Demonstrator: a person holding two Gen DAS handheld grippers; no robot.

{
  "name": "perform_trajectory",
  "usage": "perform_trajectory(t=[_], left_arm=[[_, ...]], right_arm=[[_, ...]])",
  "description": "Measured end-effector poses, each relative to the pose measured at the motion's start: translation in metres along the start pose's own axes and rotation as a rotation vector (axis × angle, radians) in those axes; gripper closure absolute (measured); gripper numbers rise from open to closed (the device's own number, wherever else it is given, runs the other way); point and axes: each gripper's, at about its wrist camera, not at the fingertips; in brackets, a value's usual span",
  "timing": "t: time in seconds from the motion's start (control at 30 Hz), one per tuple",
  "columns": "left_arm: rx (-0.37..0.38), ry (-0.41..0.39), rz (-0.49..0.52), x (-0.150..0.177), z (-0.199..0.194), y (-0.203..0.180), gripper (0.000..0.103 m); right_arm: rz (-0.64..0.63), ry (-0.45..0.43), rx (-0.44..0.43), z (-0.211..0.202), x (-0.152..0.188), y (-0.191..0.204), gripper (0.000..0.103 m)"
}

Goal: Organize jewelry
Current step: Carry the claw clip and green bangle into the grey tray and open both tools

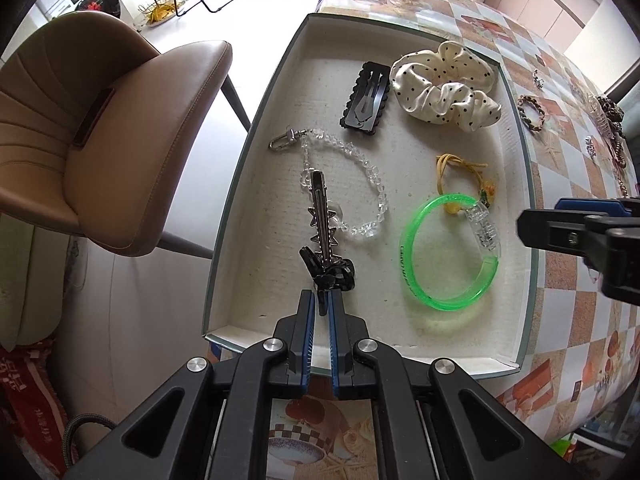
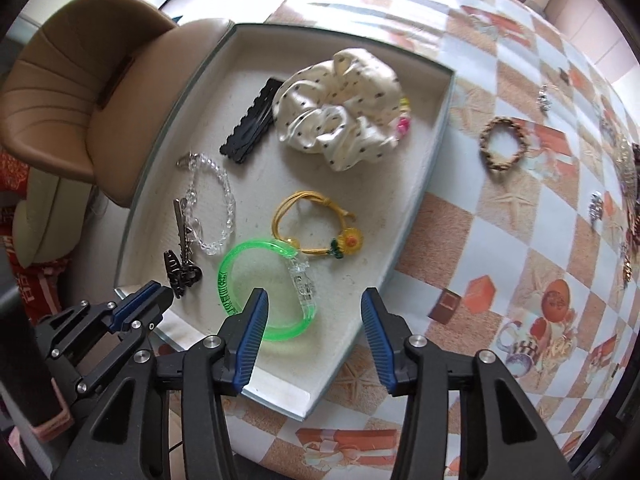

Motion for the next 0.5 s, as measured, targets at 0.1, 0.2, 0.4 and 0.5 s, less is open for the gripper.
perform_trajectory(t=[0.1, 0.2, 0.4, 0.5], left_arm=[[0.000, -0.002, 0.001, 0.000, -0.003, 0.000, 0.093], [-0.005, -0.005, 0.010, -0.001, -0.009, -0.002, 0.093], [0.005, -0.008, 0.034, -0.003, -0.022, -0.007, 0.093], [0.014, -0.004, 0.051, -0.004, -0.026, -0.011, 0.093]], right_arm=[[0.020, -0.009, 0.001, -0.012, 0.007, -0.013, 0.048], [0.045, -0.014, 0.002, -0.022, 0.016, -0.027, 0.043], [0.079, -0.029, 0.010, -0.039, 0.038, -0.051, 0.034], [0.132, -0.042, 0.014, -0.044, 0.047, -0.064, 0.032]])
Point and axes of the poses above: each gripper's, at about its wrist camera, not at the fingertips, and z roughly the way its jaws point, y to its left, x to its underside, and after that the axes turned 7 degrees about x, right-handed
